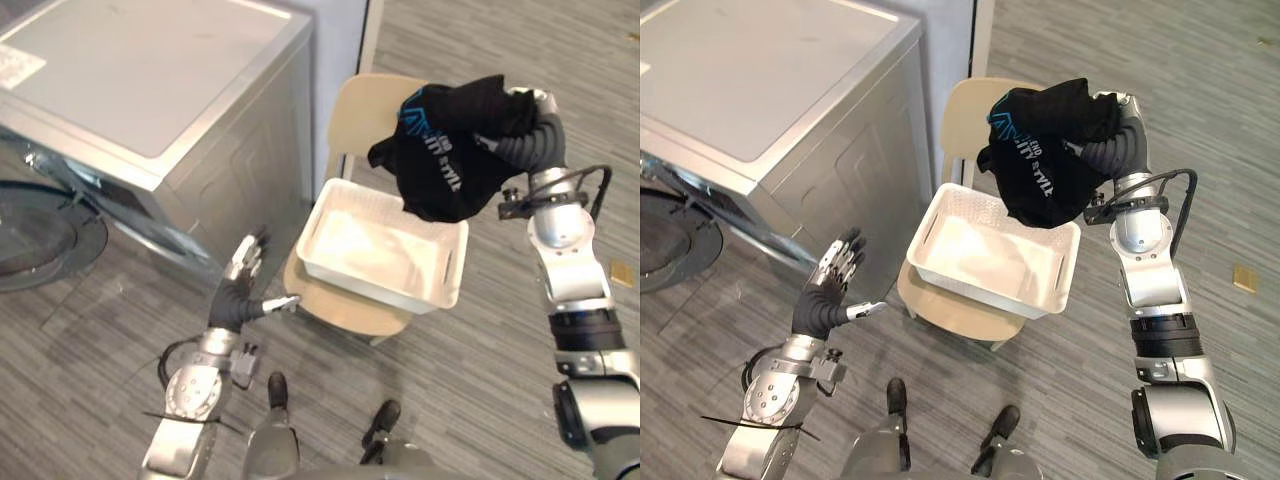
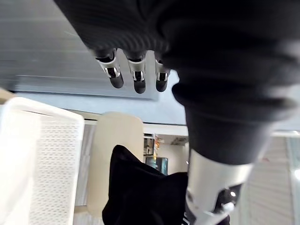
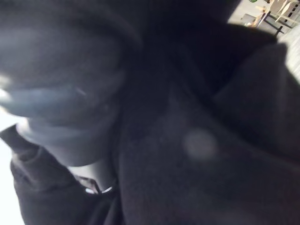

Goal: Pick up the laundry basket with both hands and put the clothes into the washing machine.

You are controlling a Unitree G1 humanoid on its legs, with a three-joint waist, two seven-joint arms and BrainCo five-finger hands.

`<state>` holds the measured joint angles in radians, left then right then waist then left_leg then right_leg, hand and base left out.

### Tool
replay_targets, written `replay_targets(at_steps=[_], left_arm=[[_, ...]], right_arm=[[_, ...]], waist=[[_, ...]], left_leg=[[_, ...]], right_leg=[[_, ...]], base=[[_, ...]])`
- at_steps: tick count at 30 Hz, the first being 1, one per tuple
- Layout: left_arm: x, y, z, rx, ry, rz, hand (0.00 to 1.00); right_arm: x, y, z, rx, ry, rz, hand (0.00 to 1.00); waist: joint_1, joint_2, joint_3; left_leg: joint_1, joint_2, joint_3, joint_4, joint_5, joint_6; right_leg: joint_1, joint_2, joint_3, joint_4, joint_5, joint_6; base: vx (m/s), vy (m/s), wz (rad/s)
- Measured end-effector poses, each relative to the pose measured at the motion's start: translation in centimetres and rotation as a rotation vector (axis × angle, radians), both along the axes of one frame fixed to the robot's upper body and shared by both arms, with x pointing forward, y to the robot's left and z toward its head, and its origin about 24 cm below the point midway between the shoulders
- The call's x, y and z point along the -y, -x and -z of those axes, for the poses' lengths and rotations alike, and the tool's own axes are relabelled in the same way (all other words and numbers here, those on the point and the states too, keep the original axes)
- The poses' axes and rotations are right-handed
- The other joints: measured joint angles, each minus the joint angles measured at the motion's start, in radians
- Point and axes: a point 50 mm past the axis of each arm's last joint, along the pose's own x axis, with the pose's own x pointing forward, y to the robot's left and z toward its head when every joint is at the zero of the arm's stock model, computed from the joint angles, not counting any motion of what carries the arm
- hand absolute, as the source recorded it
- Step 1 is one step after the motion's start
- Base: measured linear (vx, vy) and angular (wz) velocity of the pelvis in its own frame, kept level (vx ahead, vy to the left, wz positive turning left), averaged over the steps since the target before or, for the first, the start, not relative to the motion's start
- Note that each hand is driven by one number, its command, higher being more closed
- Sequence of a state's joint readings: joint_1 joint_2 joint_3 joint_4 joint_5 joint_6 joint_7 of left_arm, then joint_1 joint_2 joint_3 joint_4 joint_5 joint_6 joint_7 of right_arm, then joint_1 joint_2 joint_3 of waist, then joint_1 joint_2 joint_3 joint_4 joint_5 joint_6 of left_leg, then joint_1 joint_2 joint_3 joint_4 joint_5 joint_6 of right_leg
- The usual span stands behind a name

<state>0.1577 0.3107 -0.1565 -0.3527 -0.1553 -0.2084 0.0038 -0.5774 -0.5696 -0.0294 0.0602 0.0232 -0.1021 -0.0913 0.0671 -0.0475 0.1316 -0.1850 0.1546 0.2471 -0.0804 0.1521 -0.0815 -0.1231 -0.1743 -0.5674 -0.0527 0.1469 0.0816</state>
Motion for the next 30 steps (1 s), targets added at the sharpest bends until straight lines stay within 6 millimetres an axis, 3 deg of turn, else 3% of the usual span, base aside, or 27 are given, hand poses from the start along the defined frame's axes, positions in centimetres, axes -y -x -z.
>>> replay_targets(at_steps=[3, 6, 10, 12, 15, 17, 19, 30], left_arm=[[1.2, -1.8, -2.2, 0.123, -0.106, 0.038, 0.0], [2.2, -5.4, -4.2, 0.225, -0.255, 0.024, 0.0], [3.4, -10.7, -6.7, 0.276, -0.427, -0.056, 0.0], [4.6, -11.9, -8.4, 0.338, -0.495, -0.073, 0.0], [7.1, -12.1, -11.9, 0.483, -0.541, -0.035, 0.0], [7.8, -12.0, -14.2, 0.567, -0.532, -0.04, 0.0], [8.0, -12.0, -15.2, 0.598, -0.528, -0.043, 0.0], [9.5, -12.2, -17.2, 0.673, -0.546, -0.041, 0.0]], right_arm=[[-0.4, 0.7, -1.2, 0.038, 0.022, -0.066, 1.0], [-0.5, 1.5, -2.6, 0.079, 0.035, -0.115, 1.0], [-1.8, 2.1, -5.1, 0.167, 0.05, -0.194, 1.0], [-2.6, 2.2, -6.5, 0.212, 0.04, -0.244, 1.0], [-3.3, 3.6, -9.2, 0.329, 0.055, -0.299, 1.0], [-3.9, 4.5, -11.2, 0.422, 0.066, -0.335, 1.0], [-4.3, 4.9, -12.2, 0.462, 0.07, -0.347, 1.0], [-6.6, 4.6, -13.3, 0.476, 0.054, -0.434, 1.0]], waist=[[-0.023, 0.001, -0.004], [-0.038, 0.0, -0.005], [-0.089, -0.003, -0.002], [-0.107, -0.009, 0.006], [-0.116, -0.012, 0.048], [-0.115, -0.016, 0.076], [-0.115, -0.018, 0.092], [-0.108, -0.021, 0.189]], left_leg=[[0.012, 0.0, 0.015, -0.011, 0.001, 0.0], [-0.001, 0.001, 0.036, -0.011, 0.003, -0.002], [-0.07, 0.002, 0.046, -0.011, 0.026, 0.007], [-0.085, 0.003, 0.055, -0.011, 0.028, 0.008], [-0.101, 0.003, 0.06, -0.01, 0.028, 0.008], [-0.129, 0.004, 0.071, -0.005, 0.029, 0.009], [-0.155, 0.004, 0.081, 0.004, 0.029, 0.009], [-0.225, 0.002, 0.077, 0.023, 0.029, 0.01]], right_leg=[[-0.008, 0.0, 0.022, 0.0, 0.002, -0.002], [-0.044, -0.001, 0.051, 0.013, 0.008, -0.007], [-0.121, 0.0, 0.063, 0.017, 0.029, -0.02], [-0.145, 0.001, 0.073, 0.017, 0.035, -0.026], [-0.165, 0.001, 0.081, 0.018, 0.039, -0.026], [-0.2, 0.002, 0.098, 0.017, 0.053, -0.031], [-0.228, 0.001, 0.109, 0.015, 0.061, -0.036], [-0.285, 0.001, 0.121, -0.008, 0.097, -0.049]], base=[[0.02, 0.014, -0.19], [0.02, 0.011, -0.22], [0.0, -0.007, -0.14], [0.0, -0.002, -0.15], [0.01, 0.001, -0.09], [0.0, 0.003, -0.18], [0.0, 0.008, -0.15], [0.0, 0.012, -0.01]])
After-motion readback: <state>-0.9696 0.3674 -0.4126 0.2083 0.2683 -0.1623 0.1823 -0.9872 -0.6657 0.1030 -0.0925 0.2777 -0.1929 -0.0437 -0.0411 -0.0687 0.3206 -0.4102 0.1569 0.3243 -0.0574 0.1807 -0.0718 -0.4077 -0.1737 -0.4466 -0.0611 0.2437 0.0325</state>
